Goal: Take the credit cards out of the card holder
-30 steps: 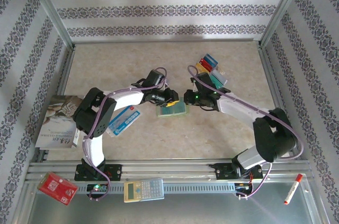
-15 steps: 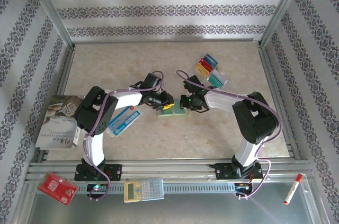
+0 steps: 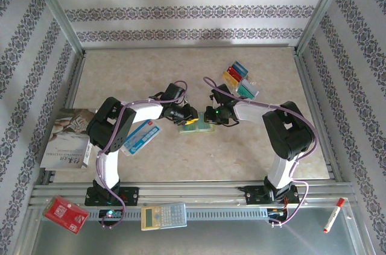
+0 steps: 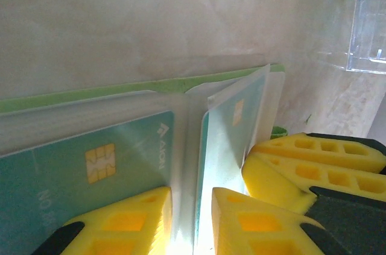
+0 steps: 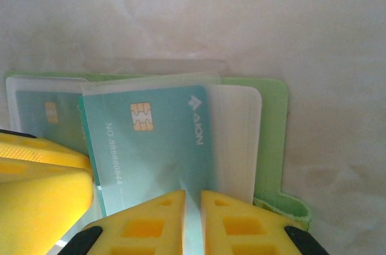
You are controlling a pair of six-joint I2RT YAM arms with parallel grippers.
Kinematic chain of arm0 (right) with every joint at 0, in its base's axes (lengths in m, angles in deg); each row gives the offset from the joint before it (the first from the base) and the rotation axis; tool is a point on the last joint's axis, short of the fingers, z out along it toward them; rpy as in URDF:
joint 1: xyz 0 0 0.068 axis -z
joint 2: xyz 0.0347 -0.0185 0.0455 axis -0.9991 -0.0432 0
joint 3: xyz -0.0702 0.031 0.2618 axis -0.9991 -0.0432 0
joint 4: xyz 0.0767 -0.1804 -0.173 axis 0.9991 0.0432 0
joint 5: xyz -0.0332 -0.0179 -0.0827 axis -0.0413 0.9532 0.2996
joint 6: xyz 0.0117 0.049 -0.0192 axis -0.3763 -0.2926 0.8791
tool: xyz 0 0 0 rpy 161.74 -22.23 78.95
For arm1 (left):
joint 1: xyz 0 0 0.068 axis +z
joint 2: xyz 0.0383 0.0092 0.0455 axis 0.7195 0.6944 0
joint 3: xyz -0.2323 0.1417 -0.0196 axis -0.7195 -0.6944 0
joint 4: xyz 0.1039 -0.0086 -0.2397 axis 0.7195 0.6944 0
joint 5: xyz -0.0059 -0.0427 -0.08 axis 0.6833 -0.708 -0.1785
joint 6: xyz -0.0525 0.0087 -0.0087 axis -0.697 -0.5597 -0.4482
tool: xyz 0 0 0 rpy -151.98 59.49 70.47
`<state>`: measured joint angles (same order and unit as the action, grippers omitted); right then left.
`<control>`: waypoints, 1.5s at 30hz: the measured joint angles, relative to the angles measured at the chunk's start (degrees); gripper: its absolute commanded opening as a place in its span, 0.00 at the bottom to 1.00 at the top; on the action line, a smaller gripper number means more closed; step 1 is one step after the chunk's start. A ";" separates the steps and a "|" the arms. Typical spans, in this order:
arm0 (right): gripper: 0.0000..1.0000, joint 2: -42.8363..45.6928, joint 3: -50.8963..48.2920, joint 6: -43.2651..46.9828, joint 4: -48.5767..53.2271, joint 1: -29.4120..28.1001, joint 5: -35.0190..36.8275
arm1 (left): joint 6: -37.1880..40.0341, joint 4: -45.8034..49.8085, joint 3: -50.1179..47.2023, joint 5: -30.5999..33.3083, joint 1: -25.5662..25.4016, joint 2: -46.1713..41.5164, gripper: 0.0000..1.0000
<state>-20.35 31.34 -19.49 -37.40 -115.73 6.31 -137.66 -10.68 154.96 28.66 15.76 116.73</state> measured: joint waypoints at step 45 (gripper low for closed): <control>0.16 -0.72 0.00 0.02 0.50 0.35 -3.06 | -0.13 -20.46 -10.05 -12.79 4.15 0.00 0.07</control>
<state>-21.07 31.34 -19.47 -36.90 -115.38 3.25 -137.79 -31.14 144.90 15.88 19.91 116.73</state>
